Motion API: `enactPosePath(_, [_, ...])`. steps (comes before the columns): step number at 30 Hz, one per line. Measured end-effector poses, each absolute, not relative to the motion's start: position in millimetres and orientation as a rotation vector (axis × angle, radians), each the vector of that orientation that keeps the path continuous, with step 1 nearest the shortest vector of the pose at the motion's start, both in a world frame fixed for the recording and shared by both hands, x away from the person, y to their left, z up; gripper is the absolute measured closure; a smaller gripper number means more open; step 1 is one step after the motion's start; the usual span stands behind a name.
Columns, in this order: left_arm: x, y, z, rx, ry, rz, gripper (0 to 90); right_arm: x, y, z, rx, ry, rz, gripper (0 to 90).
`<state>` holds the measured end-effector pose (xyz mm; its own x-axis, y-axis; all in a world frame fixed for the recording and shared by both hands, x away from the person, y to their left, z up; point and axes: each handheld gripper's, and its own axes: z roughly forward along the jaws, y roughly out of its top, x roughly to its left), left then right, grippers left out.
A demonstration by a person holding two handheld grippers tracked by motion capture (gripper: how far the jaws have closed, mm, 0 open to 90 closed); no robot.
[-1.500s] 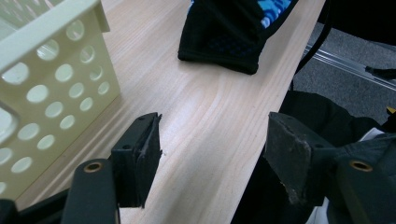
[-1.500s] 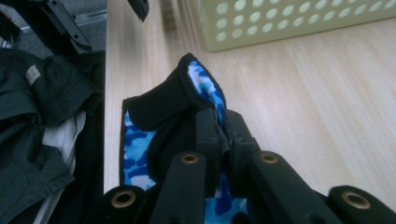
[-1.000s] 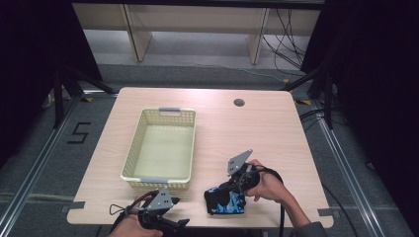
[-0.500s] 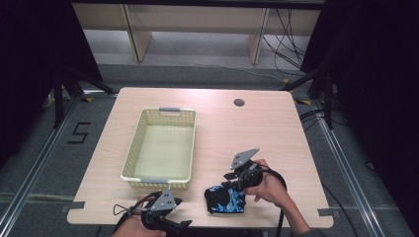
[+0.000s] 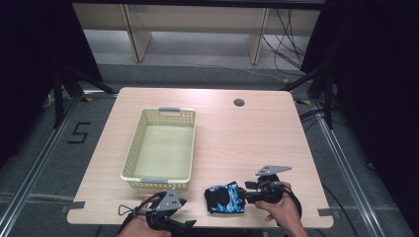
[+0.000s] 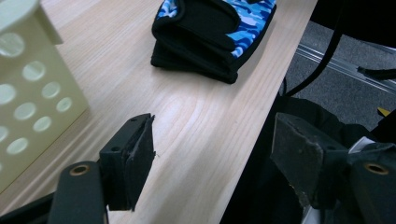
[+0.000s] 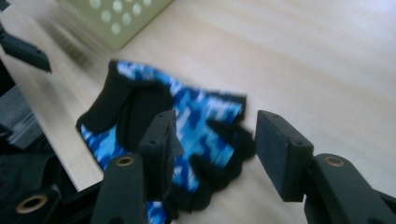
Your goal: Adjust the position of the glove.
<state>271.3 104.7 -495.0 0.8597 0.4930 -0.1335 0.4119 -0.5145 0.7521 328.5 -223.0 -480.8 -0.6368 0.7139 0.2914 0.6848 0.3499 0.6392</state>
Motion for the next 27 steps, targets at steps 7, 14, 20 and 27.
enactPosePath(7, [274.1, 96.0, -496.0, 2.189, 0.659, 0.103, 29.9, 325.5, -220.5, -489.0, 1.384, 2.491, 1.198, 43.0])
enactPosePath(14, [280.6, 86.1, -494.1, 2.188, 0.679, 0.116, 30.5, 327.3, -220.6, -492.8, 1.421, 2.532, 1.118, 40.7])
enactPosePath(20, [285.3, 75.6, -495.4, 2.240, 0.650, 0.135, 30.4, 329.7, -218.3, -498.0, 1.431, 2.507, 1.142, 40.8])
enactPosePath(27, [286.6, 63.4, -499.0, 2.244, 0.633, 0.126, 30.5, 333.3, -214.0, -501.6, 1.379, 2.538, 1.192, 40.5])
